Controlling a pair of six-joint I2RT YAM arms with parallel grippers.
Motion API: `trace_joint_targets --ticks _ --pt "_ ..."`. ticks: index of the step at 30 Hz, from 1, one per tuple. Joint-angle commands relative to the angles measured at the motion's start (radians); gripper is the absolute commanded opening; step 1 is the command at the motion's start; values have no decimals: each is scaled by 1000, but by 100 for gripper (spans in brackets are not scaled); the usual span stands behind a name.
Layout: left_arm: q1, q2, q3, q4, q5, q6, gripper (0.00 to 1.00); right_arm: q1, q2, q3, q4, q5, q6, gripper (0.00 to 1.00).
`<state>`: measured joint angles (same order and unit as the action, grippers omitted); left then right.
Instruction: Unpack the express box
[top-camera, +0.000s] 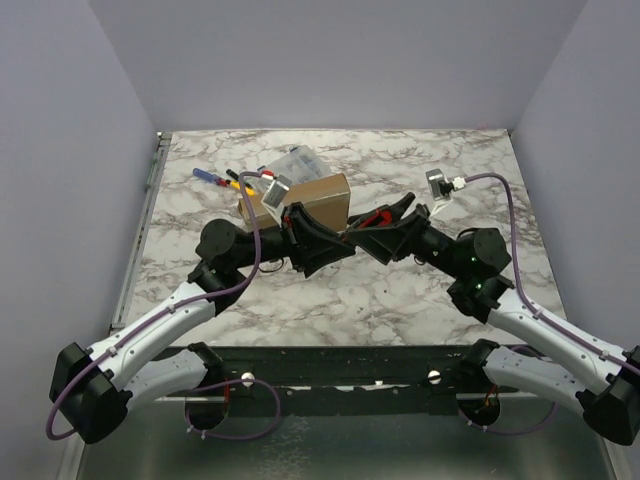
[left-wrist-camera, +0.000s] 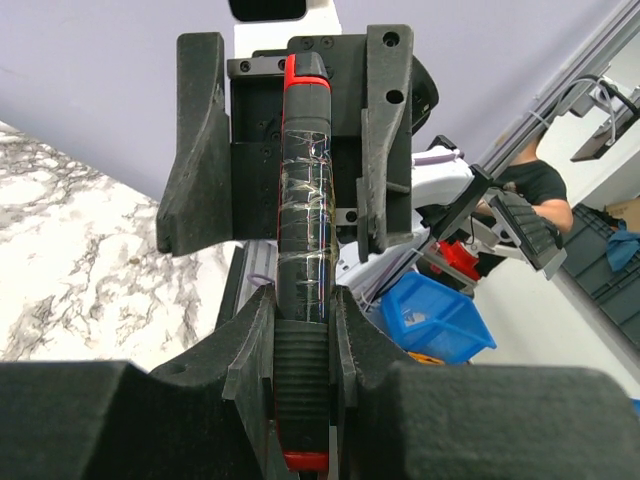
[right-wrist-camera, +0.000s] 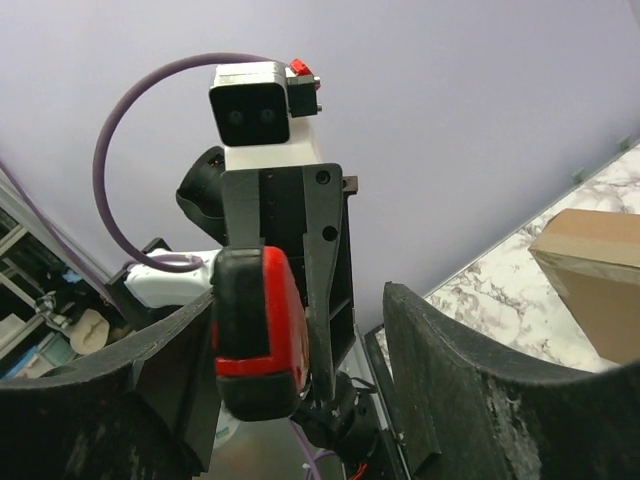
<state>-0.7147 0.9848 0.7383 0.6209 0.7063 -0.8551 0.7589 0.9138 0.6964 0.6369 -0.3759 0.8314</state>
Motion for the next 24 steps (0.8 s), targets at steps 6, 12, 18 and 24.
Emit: trace_joint_targets --ticks 6,12,18,24 --pt "-3 43 9 102 -18 -19 0 0 60 30 49 51 16 51" --pt "-3 56 6 103 -21 -11 0 -1 93 55 30 57 -7 49" --pt "7 76 14 87 -28 -9 16 -1 86 80 -104 198 -53 0" --pt "151 30 74 -242 -80 107 84 -2 111 236 -466 543 -245 1"
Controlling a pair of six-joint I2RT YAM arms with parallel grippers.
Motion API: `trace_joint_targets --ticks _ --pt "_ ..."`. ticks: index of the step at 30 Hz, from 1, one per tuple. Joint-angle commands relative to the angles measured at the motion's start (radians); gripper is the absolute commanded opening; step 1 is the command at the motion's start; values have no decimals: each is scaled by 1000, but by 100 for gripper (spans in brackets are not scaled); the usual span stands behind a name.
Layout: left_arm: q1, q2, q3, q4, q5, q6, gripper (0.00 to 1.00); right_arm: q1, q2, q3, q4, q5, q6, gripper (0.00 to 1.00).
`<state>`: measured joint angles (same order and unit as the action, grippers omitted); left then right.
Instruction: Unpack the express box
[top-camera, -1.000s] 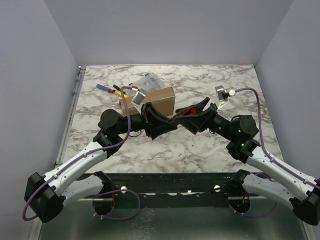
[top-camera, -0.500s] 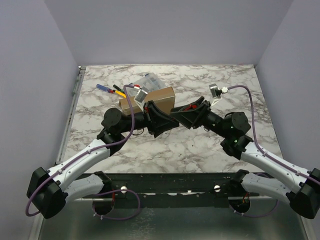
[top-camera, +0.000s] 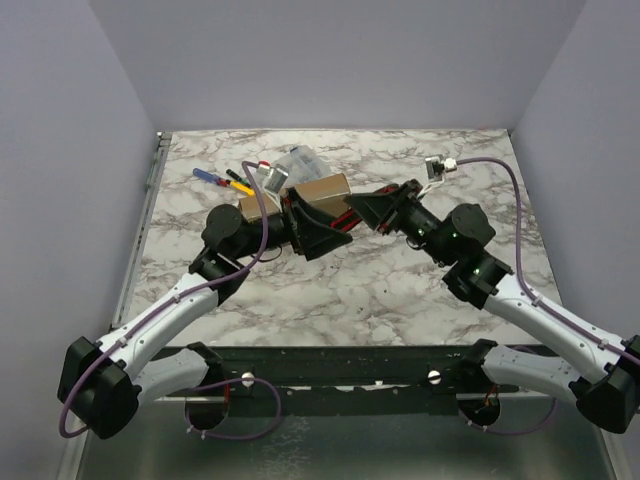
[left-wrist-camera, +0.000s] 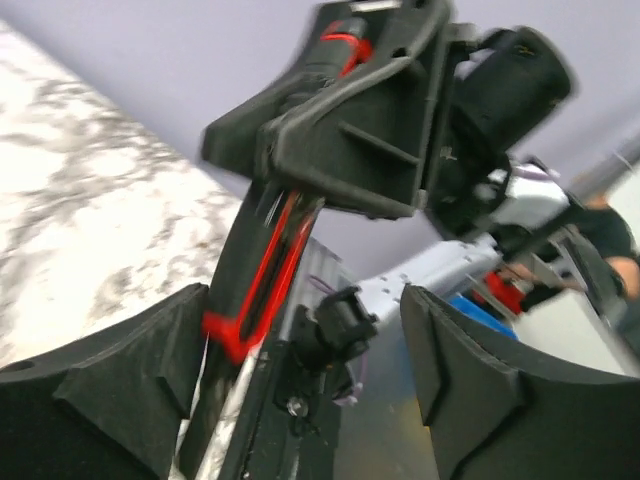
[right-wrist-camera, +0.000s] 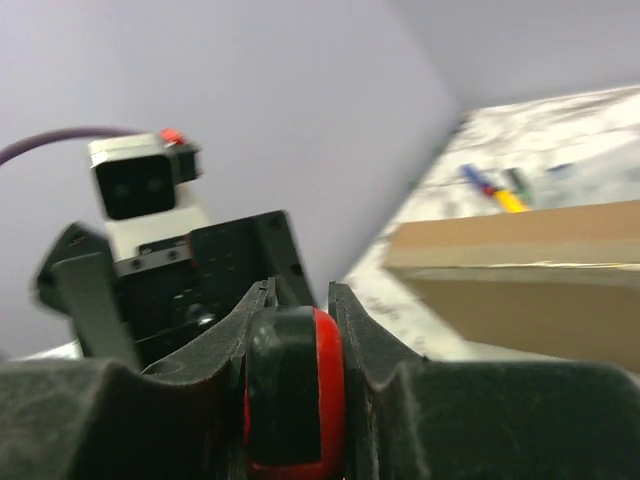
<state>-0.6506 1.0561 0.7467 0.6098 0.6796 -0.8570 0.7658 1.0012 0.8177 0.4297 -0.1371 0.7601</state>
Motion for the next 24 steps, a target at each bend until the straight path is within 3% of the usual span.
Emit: trace_joint_targets --ticks 1,4,9,15,24 --pt "103 -53 96 -361 -96 180 87 -11 45 153 -314 359 -207 1" --pt "111 -67 220 -692 -338 405 91 -31 119 252 -416 462 -293 1" --pt "111 -62 273 -773 -657 640 98 -104 207 367 -493 492 -363 1" --pt "111 88 348 -765 -730 897 99 -182 185 355 -494 448 -393 0" --pt "118 411 581 -880 -604 1127 99 -186 66 265 -500 390 -420 0"
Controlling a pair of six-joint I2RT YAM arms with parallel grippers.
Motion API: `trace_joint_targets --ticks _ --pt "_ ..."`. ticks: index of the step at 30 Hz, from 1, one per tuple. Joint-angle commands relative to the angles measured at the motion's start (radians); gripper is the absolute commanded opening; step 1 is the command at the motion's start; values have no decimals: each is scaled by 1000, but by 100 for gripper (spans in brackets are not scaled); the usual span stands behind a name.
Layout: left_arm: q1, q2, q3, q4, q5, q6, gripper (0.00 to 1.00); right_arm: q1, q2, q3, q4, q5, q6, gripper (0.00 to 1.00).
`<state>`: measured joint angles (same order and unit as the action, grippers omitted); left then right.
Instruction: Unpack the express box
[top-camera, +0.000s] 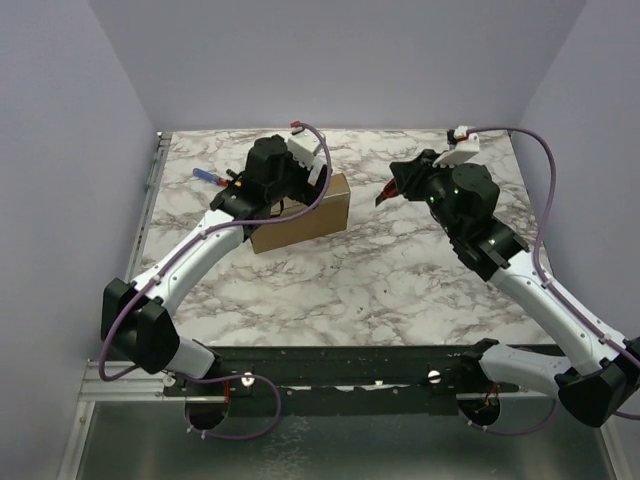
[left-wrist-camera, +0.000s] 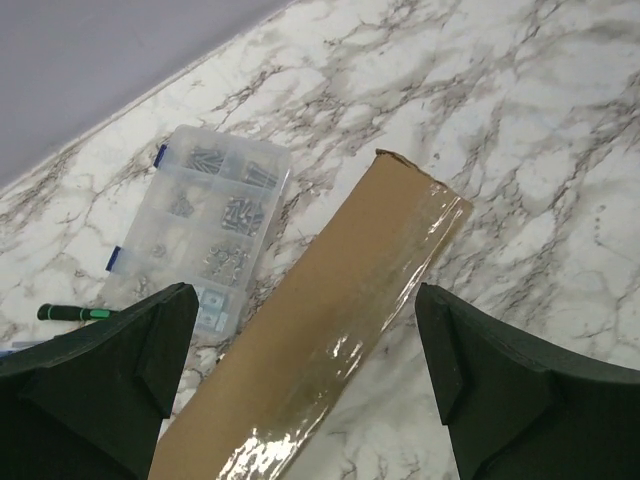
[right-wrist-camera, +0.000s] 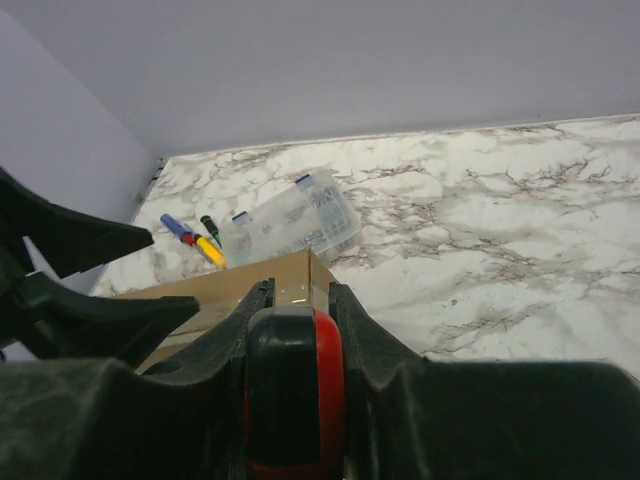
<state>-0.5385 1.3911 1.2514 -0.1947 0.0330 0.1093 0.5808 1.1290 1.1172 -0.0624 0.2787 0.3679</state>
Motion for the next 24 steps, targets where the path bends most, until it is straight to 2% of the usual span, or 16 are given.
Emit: trace_joint_targets --ticks 1,11,21,24 --pt "10 99 94 -88 61 180 99 -1 -75 -45 -8 -27 -29 1" --pt "75 252 185 -198 362 252 99 -2 -112 -73 -10 -63 -24 1" --pt "75 295 170 -199 423 241 99 -2 -109 -73 -14 -88 0 1" --pt "70 307 158 -199 400 228 94 -2 -112 -77 -14 -97 4 0"
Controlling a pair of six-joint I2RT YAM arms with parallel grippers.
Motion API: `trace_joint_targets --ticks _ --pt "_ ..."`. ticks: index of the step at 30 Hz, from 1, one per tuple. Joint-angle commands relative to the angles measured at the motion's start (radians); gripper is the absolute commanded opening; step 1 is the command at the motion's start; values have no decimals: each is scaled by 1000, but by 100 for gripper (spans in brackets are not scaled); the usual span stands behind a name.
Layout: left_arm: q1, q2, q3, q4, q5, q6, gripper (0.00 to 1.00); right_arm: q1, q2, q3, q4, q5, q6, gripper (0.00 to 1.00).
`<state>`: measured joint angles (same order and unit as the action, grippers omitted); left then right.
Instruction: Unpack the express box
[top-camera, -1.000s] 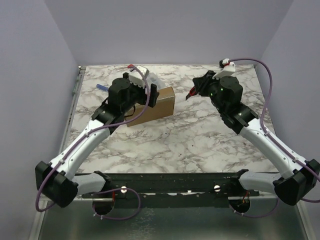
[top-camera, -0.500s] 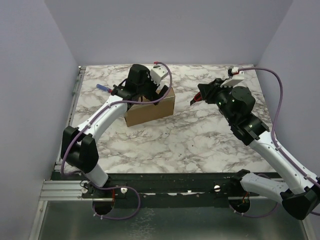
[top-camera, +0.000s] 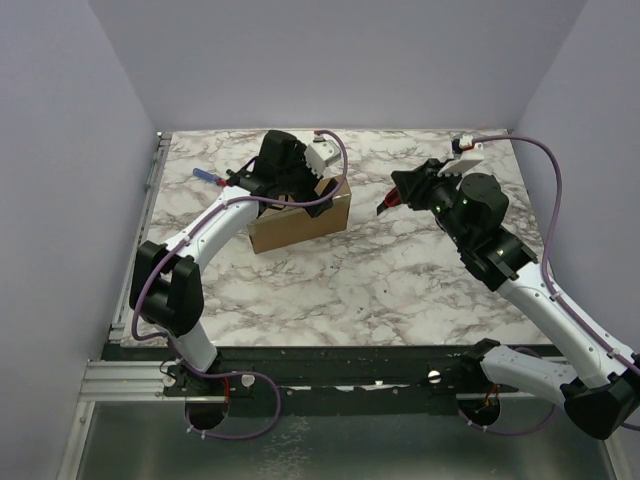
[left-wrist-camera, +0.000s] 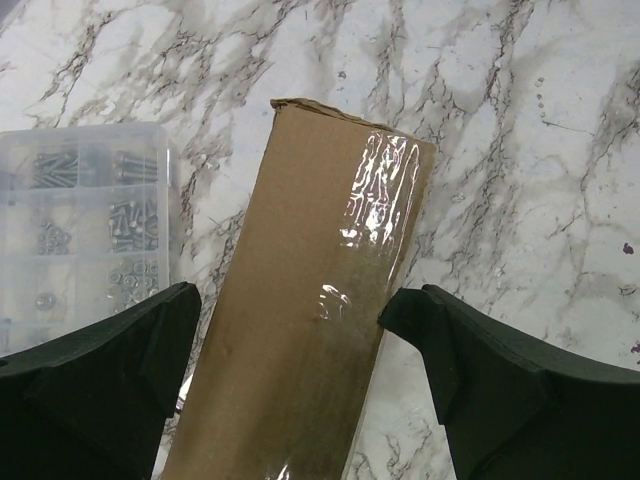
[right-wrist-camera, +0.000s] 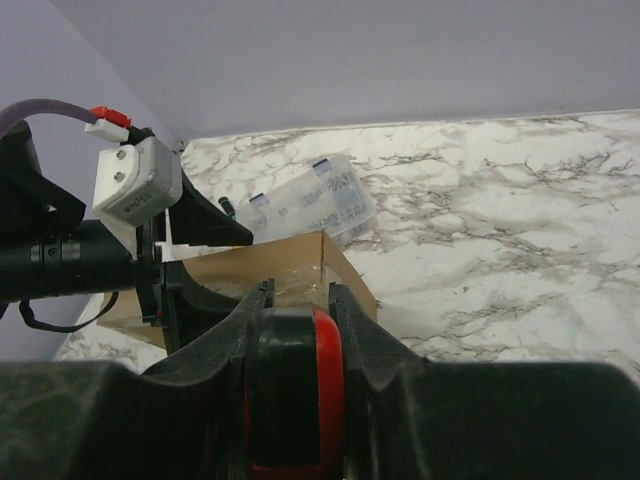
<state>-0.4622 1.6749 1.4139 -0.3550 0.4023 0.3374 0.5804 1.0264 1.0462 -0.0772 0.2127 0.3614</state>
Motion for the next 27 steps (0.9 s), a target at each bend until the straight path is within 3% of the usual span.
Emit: trace_joint_targets --ticks 1,5,9,12,20,27 --pt "-13 26 -11 -39 14 -2 92 -3 -9 -6 1 -32 10 0" --pt "-61 8 -62 -35 -35 -4 82 -2 1 -2 -3 -6 -15 1" --pt "-168 -36 -119 -19 -203 -4 70 -2 8 4 10 -23 -79 1" --pt "-230 -81 -152 -12 -299 -33 67 -2 13 -1 34 -74 -125 1" --pt "-234 -220 -266 4 -225 -165 67 -1 55 6 70 -74 -135 1" --pt "-232 -245 -351 54 -157 -134 67 12 149 3 187 -63 -141 1"
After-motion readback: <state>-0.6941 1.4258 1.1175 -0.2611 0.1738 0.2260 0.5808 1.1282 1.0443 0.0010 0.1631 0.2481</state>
